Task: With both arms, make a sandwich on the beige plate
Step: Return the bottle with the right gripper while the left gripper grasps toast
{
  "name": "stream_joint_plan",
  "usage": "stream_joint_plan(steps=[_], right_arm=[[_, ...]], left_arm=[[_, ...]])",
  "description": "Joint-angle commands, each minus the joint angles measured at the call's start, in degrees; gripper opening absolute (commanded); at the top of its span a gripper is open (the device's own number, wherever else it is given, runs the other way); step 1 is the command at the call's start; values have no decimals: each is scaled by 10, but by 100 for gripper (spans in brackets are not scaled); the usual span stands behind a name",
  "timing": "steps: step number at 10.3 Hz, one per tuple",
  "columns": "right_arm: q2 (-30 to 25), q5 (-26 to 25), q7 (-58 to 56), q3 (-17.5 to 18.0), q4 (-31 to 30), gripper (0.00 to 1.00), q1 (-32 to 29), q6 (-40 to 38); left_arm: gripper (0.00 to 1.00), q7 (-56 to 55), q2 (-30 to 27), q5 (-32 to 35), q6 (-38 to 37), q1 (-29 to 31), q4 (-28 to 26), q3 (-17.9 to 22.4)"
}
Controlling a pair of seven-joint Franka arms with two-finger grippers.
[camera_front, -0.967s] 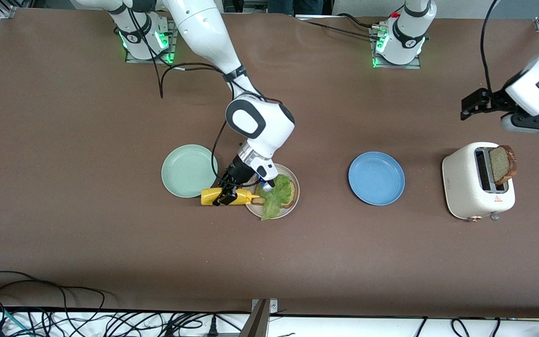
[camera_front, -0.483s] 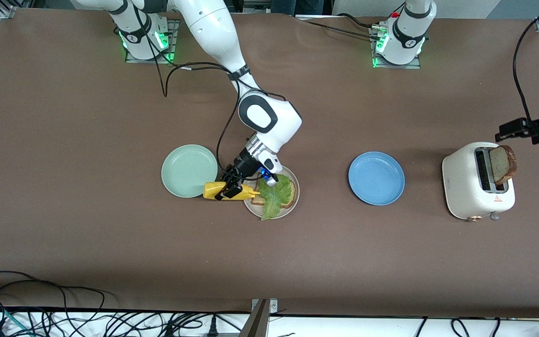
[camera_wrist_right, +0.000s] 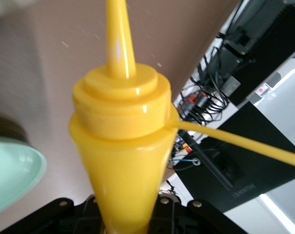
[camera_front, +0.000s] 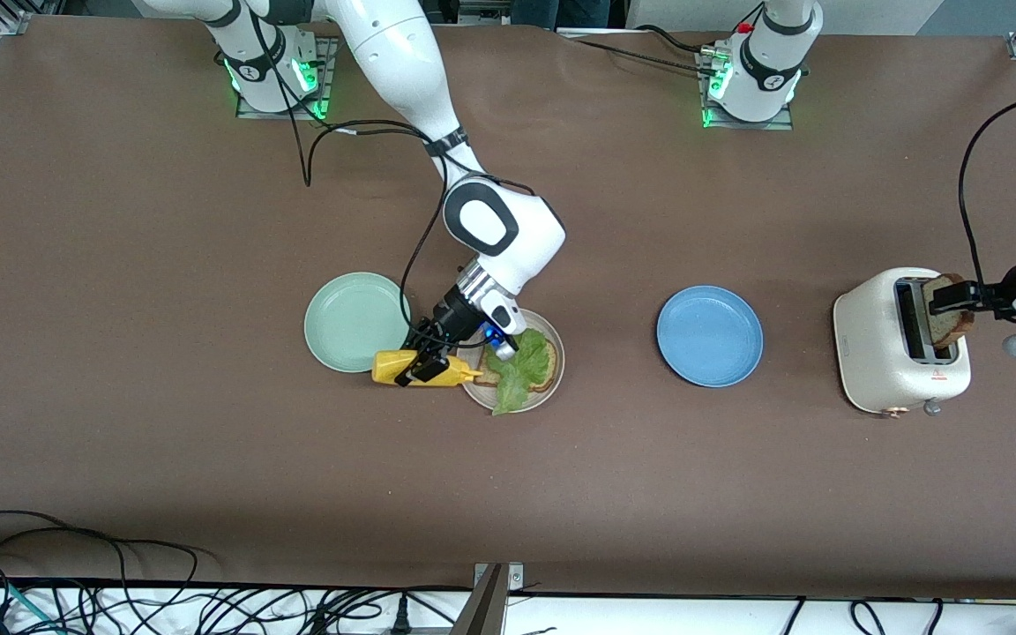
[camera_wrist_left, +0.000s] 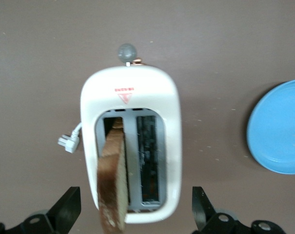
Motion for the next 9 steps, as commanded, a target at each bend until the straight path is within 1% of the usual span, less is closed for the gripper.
stream_joint_plan(steps=[1,2,3,4,5,6,7,8,9], right_arm=[[-46,91,-98,-2,23,0,-68,-3],[-69,149,-132,2,23,0,-105,12],[-86,202,-180,2,23,0,-134,35],[-100,261,-222,-2,23,0,-160,39],[-118,311,-250,-1,20,0,-191,39],[-136,366,-284,1,17,0,-227,35],[-157,438,-307,1,-2,0,-260,31],[-190,524,-322,1,-47,0,-303,30],[-213,586,-376,1,-83,0,-340,30]], left_arm=[[100,13,9,21,7,11,2,-6],[100,13,16,21,7,22,1,-6],[100,13,17,20,7,25,-11,-6],[95,13,17,20,7,32,-22,-6],[73,13,16,20,6,35,-28,-6],[42,12,16,20,4,34,-36,-6],[21,8,16,20,3,34,-35,-6],[6,8,16,20,0,34,-35,-6],[0,8,16,20,-7,34,-32,-6]])
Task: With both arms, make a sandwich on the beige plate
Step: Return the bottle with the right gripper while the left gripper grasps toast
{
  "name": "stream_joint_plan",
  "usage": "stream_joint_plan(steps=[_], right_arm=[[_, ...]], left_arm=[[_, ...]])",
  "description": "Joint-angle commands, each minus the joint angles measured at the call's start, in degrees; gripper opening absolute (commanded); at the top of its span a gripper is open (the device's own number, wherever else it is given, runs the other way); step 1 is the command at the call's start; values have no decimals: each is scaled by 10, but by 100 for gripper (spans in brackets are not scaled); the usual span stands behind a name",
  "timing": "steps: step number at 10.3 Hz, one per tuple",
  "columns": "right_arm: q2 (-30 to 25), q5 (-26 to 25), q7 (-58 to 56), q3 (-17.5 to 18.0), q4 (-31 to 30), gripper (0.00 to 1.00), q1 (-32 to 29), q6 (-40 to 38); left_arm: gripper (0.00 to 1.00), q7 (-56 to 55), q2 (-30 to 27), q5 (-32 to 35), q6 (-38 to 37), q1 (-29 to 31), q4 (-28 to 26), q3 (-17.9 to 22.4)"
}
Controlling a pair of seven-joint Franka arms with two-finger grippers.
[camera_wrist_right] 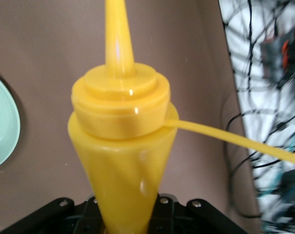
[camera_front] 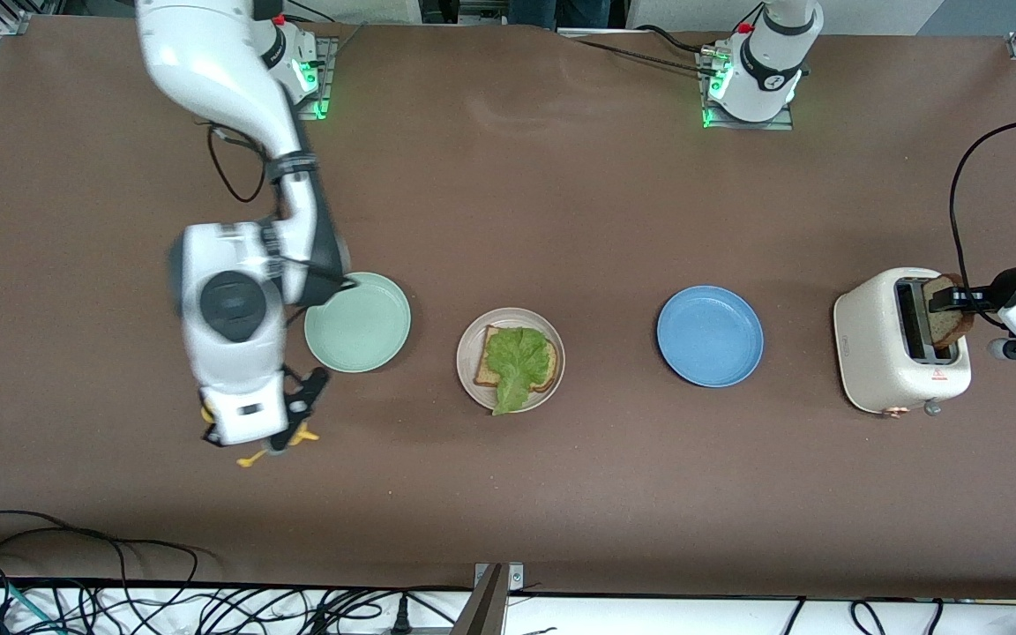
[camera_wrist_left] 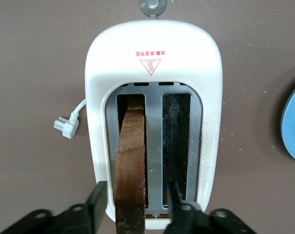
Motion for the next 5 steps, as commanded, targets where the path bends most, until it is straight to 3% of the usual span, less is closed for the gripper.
stream_joint_plan(steps=[1,5], right_arm=[[-75,126,-120,18,-99,0,-75,1],[-157,235,-282,17,-215,0,-156,-25]], left_arm=[[0,-1,-7,16,-16,4,2,-6],[0,4,-32,19,-40,1,20,-11]])
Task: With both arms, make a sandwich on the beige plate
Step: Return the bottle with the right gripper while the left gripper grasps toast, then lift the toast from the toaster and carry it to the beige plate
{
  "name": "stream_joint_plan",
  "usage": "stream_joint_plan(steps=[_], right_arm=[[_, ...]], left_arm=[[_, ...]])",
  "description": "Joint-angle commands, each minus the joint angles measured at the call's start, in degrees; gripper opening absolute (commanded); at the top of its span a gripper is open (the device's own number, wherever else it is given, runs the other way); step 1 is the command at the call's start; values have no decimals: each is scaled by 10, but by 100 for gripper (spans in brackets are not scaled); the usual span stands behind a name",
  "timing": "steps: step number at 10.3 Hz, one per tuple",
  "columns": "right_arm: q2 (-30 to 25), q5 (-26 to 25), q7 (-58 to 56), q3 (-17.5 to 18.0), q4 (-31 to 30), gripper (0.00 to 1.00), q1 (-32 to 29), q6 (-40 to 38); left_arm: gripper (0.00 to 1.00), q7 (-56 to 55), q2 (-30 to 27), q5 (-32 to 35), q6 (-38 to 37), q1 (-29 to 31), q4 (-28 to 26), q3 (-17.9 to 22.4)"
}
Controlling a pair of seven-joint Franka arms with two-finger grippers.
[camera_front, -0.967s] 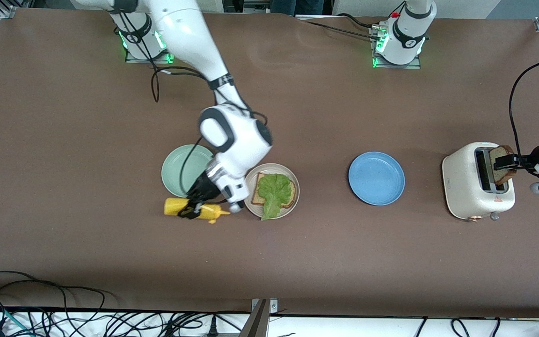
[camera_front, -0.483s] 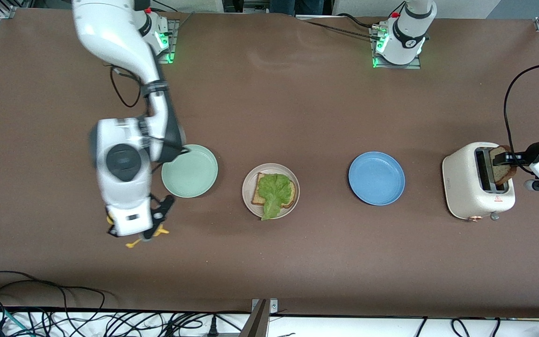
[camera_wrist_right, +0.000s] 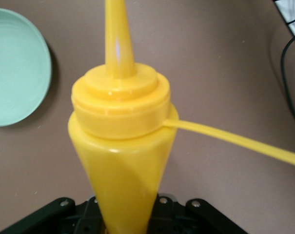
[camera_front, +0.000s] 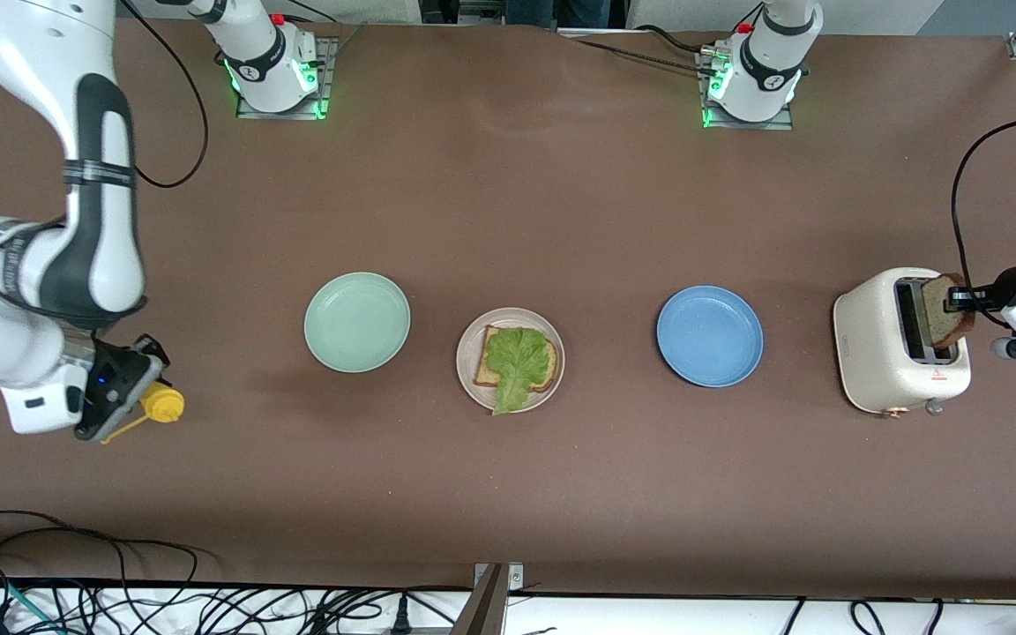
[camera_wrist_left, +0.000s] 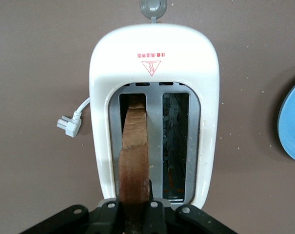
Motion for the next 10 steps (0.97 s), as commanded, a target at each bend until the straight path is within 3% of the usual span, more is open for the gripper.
stream_joint_plan(steps=[1,3,6,8,10], right_arm=[[-88,38,-83,14,-103,0,-34,0],[-98,97,-193,14,-148,0,-73,3],[-82,256,-410,14,-214,0,-123,0],[-57,343,-532,15,-235,0,-138,-16],[-16,393,-590,16,-235,0,-156,-56]], left_arm=[[0,4,-33,19,-47,-4,22,-15],[0,3,-35,38,-126,-33,83,-17],[0,2,-35,37,-221,-84,155,-41],[0,-15,-34,5,-234,-86,158,-94],[0,-24,-12,-47,-234,-113,158,-117]])
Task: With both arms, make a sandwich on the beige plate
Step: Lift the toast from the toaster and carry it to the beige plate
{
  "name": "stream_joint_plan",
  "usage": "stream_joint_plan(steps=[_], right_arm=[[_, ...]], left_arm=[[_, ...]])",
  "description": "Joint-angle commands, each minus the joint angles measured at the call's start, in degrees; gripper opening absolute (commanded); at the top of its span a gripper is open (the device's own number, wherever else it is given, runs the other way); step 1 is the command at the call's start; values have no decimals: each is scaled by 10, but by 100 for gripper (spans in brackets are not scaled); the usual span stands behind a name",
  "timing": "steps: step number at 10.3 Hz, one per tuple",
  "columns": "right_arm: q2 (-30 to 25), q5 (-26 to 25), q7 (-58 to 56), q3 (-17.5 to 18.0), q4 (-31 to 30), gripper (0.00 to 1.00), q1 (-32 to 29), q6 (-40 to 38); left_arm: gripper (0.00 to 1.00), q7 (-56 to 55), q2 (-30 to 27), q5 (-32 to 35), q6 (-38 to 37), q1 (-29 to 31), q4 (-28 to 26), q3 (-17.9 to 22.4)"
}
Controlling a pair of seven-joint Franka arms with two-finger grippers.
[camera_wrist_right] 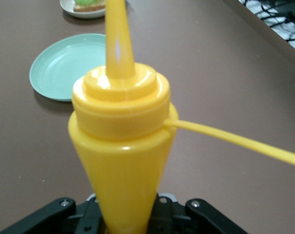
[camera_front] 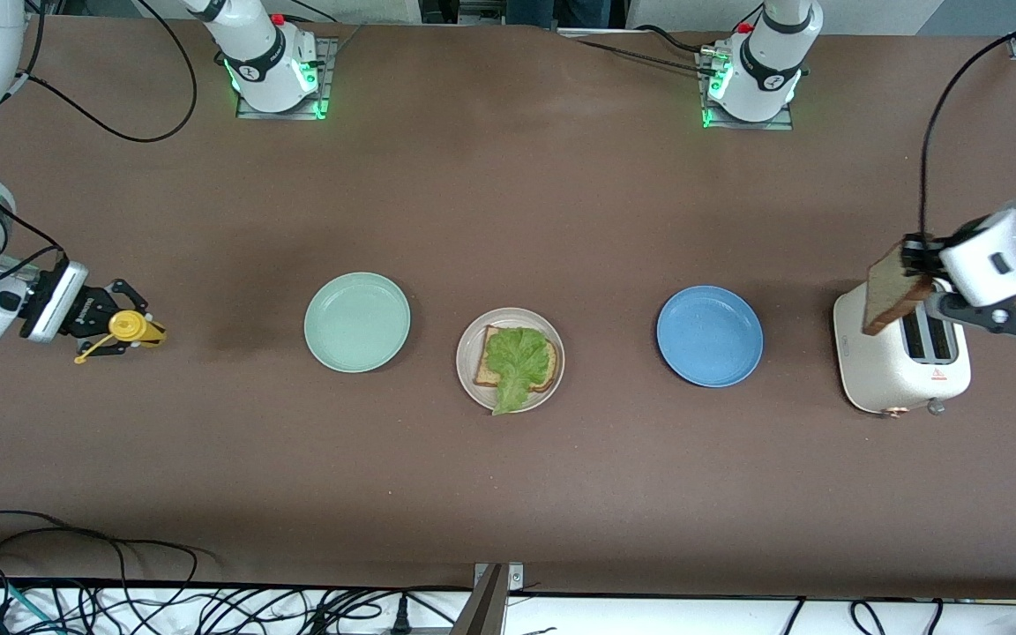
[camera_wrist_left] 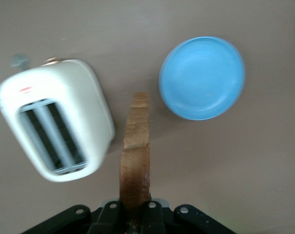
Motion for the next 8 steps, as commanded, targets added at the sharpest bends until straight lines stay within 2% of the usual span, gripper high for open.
stream_joint_plan(steps=[1,2,5,6,8], right_arm=[[33,57,-84,10,2,0,-27,-33],[44,66,-100,11,3,0,-33,-39],[56,70,-127,15,4,0,-50,-61],[68,94,-150,22,5,0,-61,-76],[104,131,-181,24,9,0,-70,-108]], left_arm=[[8,-8,35,-47,-11,-44,14,-9],[4,-14,47,-53,-10,-67,14,-9],[0,-155,101,-210,-4,-118,38,-9],[0,-166,132,-258,18,-130,59,-9],[0,-167,178,-355,100,-152,66,-9]])
